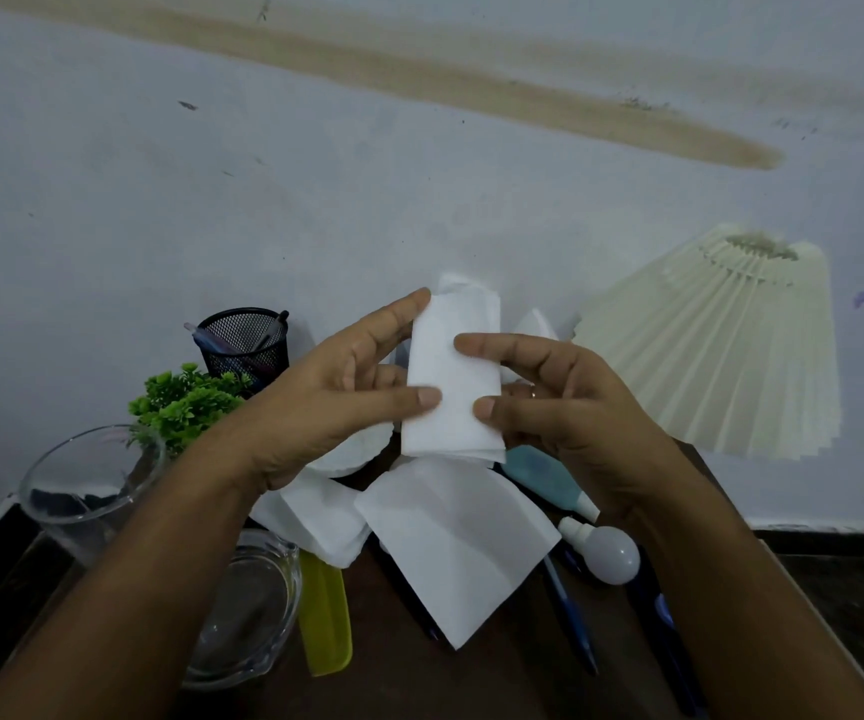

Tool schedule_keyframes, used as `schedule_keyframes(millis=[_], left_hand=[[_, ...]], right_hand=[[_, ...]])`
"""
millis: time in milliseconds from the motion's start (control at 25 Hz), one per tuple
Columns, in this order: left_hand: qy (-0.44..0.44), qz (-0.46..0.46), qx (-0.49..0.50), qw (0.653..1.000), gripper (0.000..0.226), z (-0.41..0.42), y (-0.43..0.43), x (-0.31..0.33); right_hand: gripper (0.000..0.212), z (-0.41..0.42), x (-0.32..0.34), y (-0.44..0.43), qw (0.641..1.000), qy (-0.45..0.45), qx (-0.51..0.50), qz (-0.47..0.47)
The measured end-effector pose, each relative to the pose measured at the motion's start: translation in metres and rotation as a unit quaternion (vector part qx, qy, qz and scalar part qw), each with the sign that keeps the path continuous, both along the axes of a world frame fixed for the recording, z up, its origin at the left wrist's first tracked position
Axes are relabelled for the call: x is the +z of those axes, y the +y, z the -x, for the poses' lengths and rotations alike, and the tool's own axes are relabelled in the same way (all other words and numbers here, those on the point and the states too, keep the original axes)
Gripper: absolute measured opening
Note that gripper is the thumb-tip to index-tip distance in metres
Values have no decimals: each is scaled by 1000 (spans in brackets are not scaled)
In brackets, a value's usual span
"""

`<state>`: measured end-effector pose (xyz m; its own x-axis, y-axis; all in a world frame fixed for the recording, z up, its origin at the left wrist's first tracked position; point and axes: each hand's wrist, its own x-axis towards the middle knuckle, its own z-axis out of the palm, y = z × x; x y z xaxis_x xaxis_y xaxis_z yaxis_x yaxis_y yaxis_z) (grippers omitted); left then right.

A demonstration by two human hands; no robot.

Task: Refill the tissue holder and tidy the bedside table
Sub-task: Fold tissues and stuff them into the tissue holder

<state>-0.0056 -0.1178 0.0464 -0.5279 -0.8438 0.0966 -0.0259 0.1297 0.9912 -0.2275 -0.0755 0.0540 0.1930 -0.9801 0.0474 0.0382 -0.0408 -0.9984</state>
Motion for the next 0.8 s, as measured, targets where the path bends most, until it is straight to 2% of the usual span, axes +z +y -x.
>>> schedule_keyframes(millis=[80,160,280,560,640,720,800], left_hand=[[12,32,48,998,46,7,-1,-1],[13,48,92,995,31,11,-2,-3],[18,50,104,993,39,11,-3,-5],[-12,-4,-34,999,87,-3,-4,-3],[11,10,-12,1000,96,3,-3,-2],[49,11,76,996,81,14,-2,-3],[63,-12,164,984,50,20,-3,-3]], right_hand=[[43,-4,-3,-2,1000,7,-21,13],[40,-9,-5,-4,999,10,-40,24],[40,-9,-7,-5,998,15,-59,27],[45,-8,-2,-3,998,1,-54,19],[46,-10,-2,-4,996,10,-79,39],[47,-11,-3,-5,993,-19,-102,50],[46,-13,-4,-5,992,-23,-106,63]])
